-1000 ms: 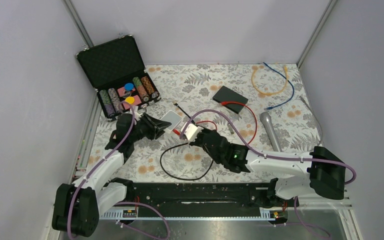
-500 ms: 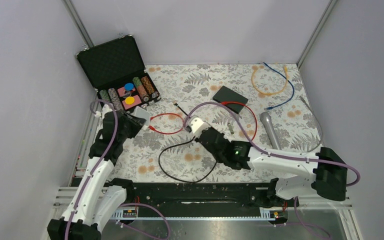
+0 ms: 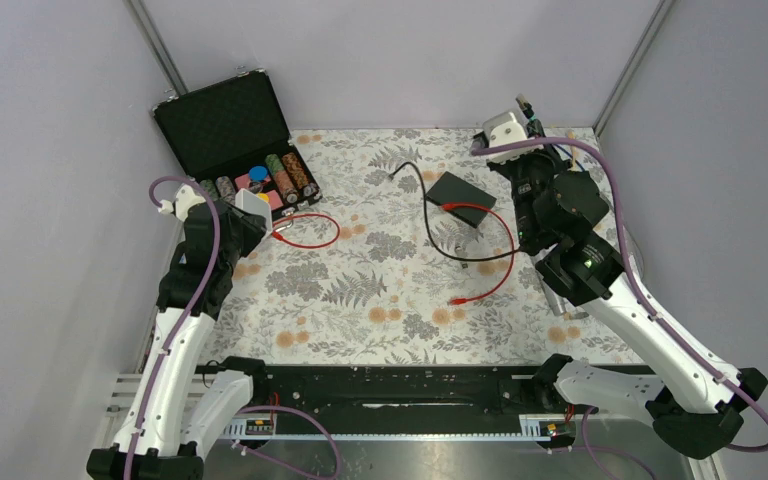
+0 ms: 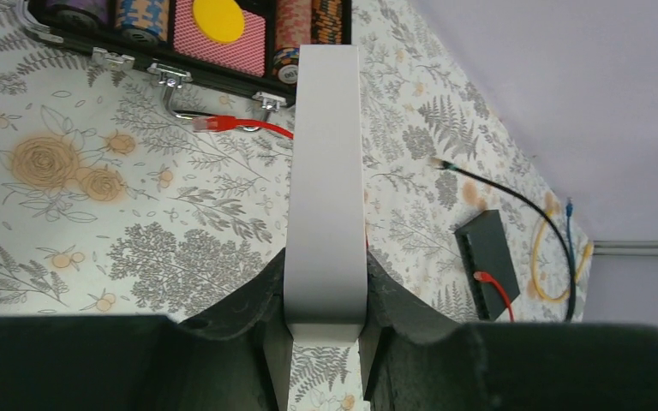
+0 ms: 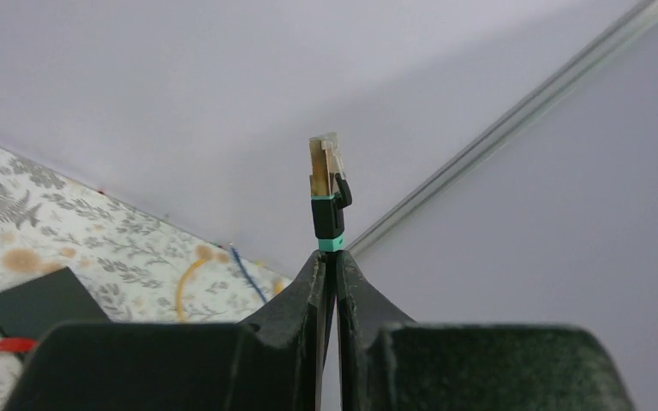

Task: Insert the plug into the switch port
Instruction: Move the connector to the center of the board, then pick up the connector from the center of the board.

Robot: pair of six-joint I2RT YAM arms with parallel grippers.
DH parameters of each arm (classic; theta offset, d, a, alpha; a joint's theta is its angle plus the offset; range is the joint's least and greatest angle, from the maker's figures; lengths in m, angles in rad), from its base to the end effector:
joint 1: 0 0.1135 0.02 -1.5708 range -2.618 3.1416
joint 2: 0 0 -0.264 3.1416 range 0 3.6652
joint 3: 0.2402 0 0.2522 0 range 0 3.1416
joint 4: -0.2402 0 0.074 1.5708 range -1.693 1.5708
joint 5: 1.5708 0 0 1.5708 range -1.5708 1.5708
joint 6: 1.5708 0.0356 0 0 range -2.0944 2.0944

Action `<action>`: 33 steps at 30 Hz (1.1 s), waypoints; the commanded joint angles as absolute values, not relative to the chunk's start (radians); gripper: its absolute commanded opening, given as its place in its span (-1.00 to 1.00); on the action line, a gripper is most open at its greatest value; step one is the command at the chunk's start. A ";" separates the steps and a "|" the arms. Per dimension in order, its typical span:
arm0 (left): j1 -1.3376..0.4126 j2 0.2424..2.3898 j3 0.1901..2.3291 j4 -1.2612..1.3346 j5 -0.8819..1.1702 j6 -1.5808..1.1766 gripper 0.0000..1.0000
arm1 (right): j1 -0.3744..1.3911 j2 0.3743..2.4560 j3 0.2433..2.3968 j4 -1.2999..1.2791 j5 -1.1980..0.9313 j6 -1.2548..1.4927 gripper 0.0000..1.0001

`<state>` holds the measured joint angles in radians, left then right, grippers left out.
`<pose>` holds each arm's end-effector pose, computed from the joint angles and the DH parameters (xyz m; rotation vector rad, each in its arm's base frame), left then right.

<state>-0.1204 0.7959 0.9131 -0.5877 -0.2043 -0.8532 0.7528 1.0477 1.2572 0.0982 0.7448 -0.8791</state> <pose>0.1682 -0.0131 0.3410 -0.8549 1.8682 -0.4025 0.1703 0.1264 0.4822 -0.4378 1.2974 -0.5751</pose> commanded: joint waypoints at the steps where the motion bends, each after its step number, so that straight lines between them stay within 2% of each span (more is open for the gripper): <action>1: -0.094 0.796 0.888 -0.556 -0.223 -0.825 -1.00 | 0.826 1.084 1.187 0.099 0.665 -1.145 -1.00; 5: -0.062 0.797 0.838 -0.531 -0.170 -0.831 -1.00 | 1.044 1.138 0.962 0.073 0.701 -1.038 -1.00; 8: -0.039 0.805 0.810 -0.521 -0.148 -0.830 -1.00 | 1.218 1.327 0.886 0.069 0.751 -0.886 -1.00; 12: -0.003 0.784 0.747 -0.479 -0.094 -0.840 -1.00 | 1.362 1.682 1.000 -0.065 0.787 -0.590 -1.00; 15: 0.009 0.778 0.710 -0.464 -0.073 -0.839 -1.00 | 1.408 1.804 1.056 -0.058 0.720 -0.482 -1.00; 17: 0.033 0.787 0.696 -0.458 -0.058 -0.832 -1.00 | 1.413 1.817 1.060 -0.032 0.650 -0.420 -1.00; 25: 0.065 0.811 0.667 -0.442 -0.005 -0.803 -1.00 | 1.406 1.786 0.953 0.081 0.429 -0.228 -0.39; 31: 0.068 0.800 0.663 -0.444 0.032 -0.792 -1.00 | 1.309 1.596 0.857 0.120 0.215 -0.085 -0.07; 33: 0.069 0.796 0.660 -0.440 0.041 -0.789 -1.00 | 1.243 1.516 0.818 0.162 0.109 -0.018 -0.03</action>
<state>0.0612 0.8139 0.6601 -0.5133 -0.0067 -0.8078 1.3449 1.6855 0.8642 0.0662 0.3252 -0.1894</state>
